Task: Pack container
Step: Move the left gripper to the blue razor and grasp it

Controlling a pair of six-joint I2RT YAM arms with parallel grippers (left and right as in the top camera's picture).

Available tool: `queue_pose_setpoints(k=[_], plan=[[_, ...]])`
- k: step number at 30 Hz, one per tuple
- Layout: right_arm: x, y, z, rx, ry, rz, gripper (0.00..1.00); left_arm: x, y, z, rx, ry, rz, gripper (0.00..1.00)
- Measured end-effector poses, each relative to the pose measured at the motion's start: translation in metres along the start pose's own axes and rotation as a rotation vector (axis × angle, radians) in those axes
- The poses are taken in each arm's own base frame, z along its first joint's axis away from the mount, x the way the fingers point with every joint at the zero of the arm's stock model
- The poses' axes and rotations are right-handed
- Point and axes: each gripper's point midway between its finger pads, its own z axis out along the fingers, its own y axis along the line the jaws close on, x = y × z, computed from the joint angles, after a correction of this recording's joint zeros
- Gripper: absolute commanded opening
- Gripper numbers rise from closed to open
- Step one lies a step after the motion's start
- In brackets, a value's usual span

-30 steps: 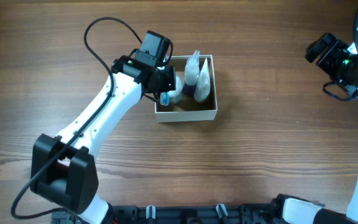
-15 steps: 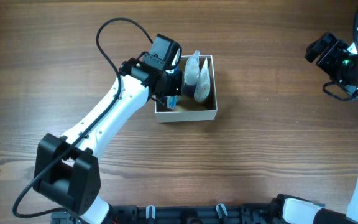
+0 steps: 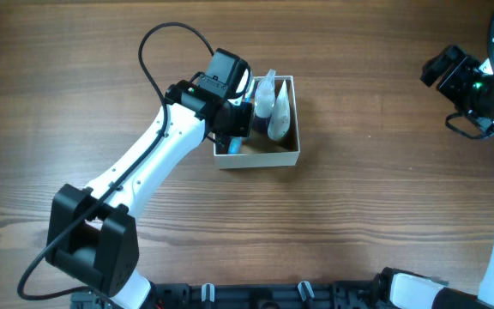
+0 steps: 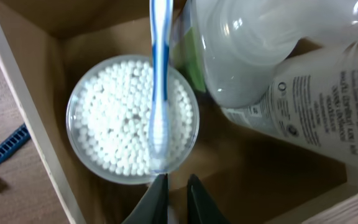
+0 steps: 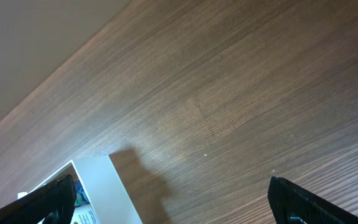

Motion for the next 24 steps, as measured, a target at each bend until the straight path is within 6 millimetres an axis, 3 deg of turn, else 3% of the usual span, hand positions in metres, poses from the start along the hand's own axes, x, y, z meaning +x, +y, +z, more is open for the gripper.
queue_pose_setpoints(k=[8, 12, 15, 21, 24], plan=[[0.0, 0.0, 0.0, 0.0, 0.0, 0.0, 1.0, 0.001, 0.0, 0.0, -0.001, 0.003, -0.076, 0.16], [0.0, 0.0, 0.0, 0.0, 0.0, 0.0, 1.0, 0.004, 0.003, 0.0, -0.014, 0.013, -0.091, 0.27], [0.0, 0.0, 0.0, 0.0, 0.0, 0.0, 1.0, 0.008, 0.012, -0.008, -0.052, 0.021, -0.11, 0.49], [0.0, 0.0, 0.0, 0.0, 0.0, 0.0, 1.0, 0.006, 0.067, -0.054, -0.165, -0.036, -0.216, 0.69], [0.0, 0.0, 0.0, 0.0, 0.0, 0.0, 1.0, 0.005, 0.107, -0.069, -0.219, -0.06, -0.318, 0.71]])
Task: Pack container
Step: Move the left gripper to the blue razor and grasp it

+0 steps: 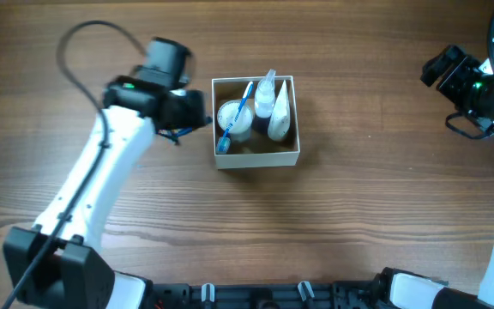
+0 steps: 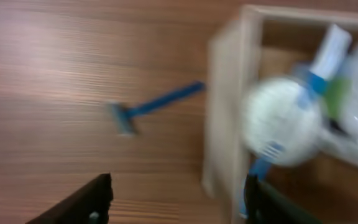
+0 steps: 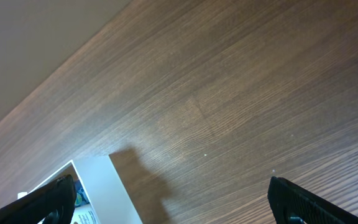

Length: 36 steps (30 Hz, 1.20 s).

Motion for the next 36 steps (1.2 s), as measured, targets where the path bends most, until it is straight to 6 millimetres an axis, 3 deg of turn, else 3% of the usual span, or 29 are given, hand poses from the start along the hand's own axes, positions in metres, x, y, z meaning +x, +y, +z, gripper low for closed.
queue_pose_setpoints(k=[4, 9, 13, 16, 25, 33, 36], plan=[[0.0, 0.0, 0.0, 0.0, 0.0, 0.0, 1.0, -0.012, 0.034, 0.011, -0.034, 0.001, -0.094, 0.68], [0.0, 0.0, 0.0, 0.0, 0.0, 0.0, 1.0, 0.0, 0.049, 0.055, -0.066, 0.101, -0.119, 0.61], [0.0, 0.0, 0.0, 0.0, 0.0, 0.0, 1.0, 0.005, 0.045, 0.094, -0.049, 0.153, -0.047, 0.62], [0.0, 0.0, 0.0, 0.0, 0.0, 0.0, 1.0, 0.003, 0.043, 0.109, -0.03, 0.154, 0.047, 0.66], [0.0, 0.0, 0.0, 0.0, 0.0, 0.0, 1.0, -0.007, 0.016, 0.121, 0.11, 0.102, 0.356, 0.69], [0.0, 0.0, 0.0, 0.0, 0.0, 0.0, 1.0, 0.015, 0.01, 0.149, 0.146, 0.184, 0.463, 0.58], [0.0, 0.0, 0.0, 0.0, -0.001, 0.0, 1.0, 0.02, 0.012, 0.157, 0.147, 0.206, 0.474, 0.47]])
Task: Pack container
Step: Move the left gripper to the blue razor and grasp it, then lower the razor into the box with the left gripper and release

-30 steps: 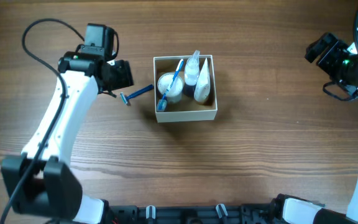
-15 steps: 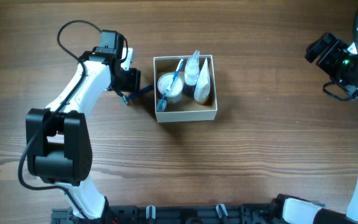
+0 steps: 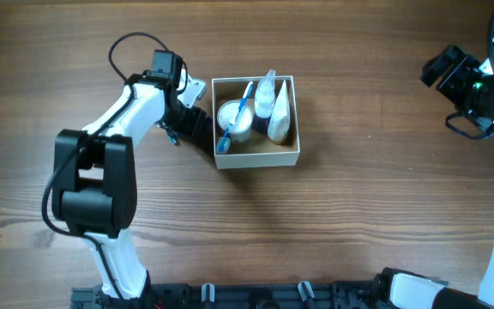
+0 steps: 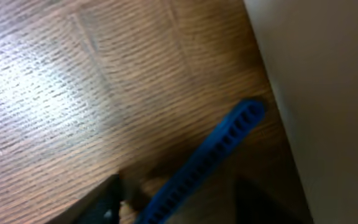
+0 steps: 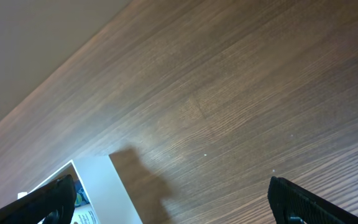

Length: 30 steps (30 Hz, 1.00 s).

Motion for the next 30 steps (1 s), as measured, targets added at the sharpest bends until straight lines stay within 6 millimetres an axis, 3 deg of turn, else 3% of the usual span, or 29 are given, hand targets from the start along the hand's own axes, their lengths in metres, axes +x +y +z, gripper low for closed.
queue_pose_setpoints(k=[10, 23, 26, 30], plan=[[0.0, 0.0, 0.0, 0.0, 0.0, 0.0, 1.0, 0.013, -0.003, 0.0, 0.01, 0.051, 0.007, 0.04], [0.0, 0.0, 0.0, 0.0, 0.0, 0.0, 1.0, 0.032, -0.001, -0.008, -0.018, 0.126, -0.096, 0.04], [0.0, 0.0, 0.0, 0.0, 0.0, 0.0, 1.0, 0.034, 0.001, -0.021, -0.047, 0.121, -0.124, 0.04], [0.0, 0.0, 0.0, 0.0, 0.0, 0.0, 1.0, 0.023, -0.001, -0.059, -0.077, 0.035, -0.141, 0.04]])
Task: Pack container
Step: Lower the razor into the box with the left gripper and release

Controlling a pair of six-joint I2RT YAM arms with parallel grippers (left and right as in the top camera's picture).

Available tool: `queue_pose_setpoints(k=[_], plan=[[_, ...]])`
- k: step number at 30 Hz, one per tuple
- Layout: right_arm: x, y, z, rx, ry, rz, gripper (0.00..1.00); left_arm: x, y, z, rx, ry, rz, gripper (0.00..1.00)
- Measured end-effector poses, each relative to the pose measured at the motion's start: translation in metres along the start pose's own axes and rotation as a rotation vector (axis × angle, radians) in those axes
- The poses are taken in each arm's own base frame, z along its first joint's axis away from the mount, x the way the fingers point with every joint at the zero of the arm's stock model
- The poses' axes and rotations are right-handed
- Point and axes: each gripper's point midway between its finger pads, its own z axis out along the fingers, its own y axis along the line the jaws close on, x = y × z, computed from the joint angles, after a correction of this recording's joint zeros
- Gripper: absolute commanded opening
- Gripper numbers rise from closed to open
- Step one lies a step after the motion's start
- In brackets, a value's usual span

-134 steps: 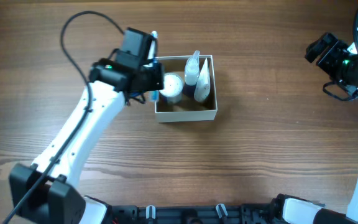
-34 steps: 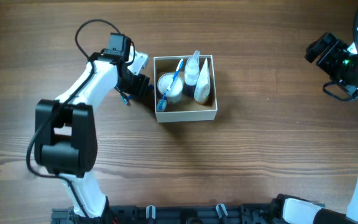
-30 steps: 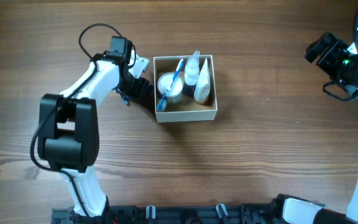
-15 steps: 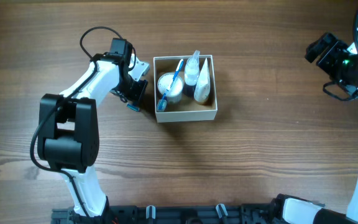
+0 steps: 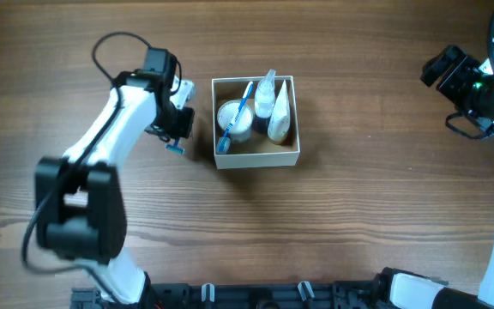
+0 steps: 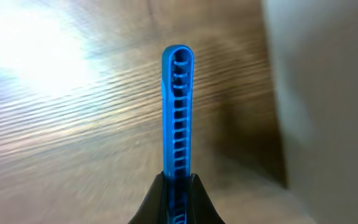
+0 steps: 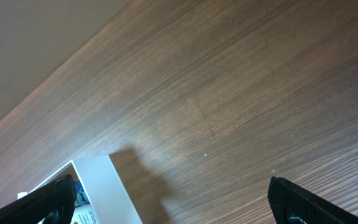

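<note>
A white open box [image 5: 256, 160] sits mid-table, holding a round tub of cotton swabs [image 5: 229, 120], a blue toothbrush [image 5: 238, 110] laid across it, and two pale bottles [image 5: 278, 116]. Just left of the box, my left gripper [image 5: 177, 130] is shut on a blue razor [image 6: 178, 112]. The ribbed handle sticks out ahead of the jaws, and the razor's head [image 5: 175, 148] shows below the gripper from above. The box wall [image 6: 328, 93] is a blur to the right. My right gripper [image 7: 173, 199] stands open and empty, far off at the table's right edge.
The wood table [image 5: 358, 215] stretches out around the box. The left arm's black cable [image 5: 110, 47] loops over the far left. The right arm stands along the right edge. A corner of the box [image 7: 98, 186] shows in the right wrist view.
My left gripper was open, low around the razor lying on the table beside the box. Now it is shut on the razor's handle and stands slightly farther left of the box.
My left gripper was first over the box, jaws together, with the toothbrush lying on the swab tub. Then it was open left of the box with the razor on the table. Then it was down at the razor, and now holds it. The right arm stayed still.
</note>
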Motion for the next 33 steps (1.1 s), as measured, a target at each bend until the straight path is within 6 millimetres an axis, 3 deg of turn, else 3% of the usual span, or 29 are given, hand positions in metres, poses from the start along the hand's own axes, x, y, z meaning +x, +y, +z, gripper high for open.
queue_pose_setpoints(k=[3, 8, 20, 25, 33], plan=[[0.0, 0.0, 0.0, 0.0, 0.0, 0.0, 1.0, -0.008, -0.005, -0.034, -0.008, -0.09, 0.008, 0.04], [0.0, 0.0, 0.0, 0.0, 0.0, 0.0, 1.0, -0.022, -0.026, -0.069, -0.005, -0.214, 0.06, 0.04], [0.0, 0.0, 0.0, 0.0, 0.0, 0.0, 1.0, -0.07, -0.108, -0.092, 0.051, -0.465, 0.276, 0.04], [0.0, 0.0, 0.0, 0.0, 0.0, 0.0, 1.0, -0.077, -0.111, -0.087, 0.051, -0.479, 0.284, 0.04], [0.0, 0.0, 0.0, 0.0, 0.0, 0.0, 1.0, -0.073, -0.109, -0.05, 0.048, -0.394, 0.282, 0.04]])
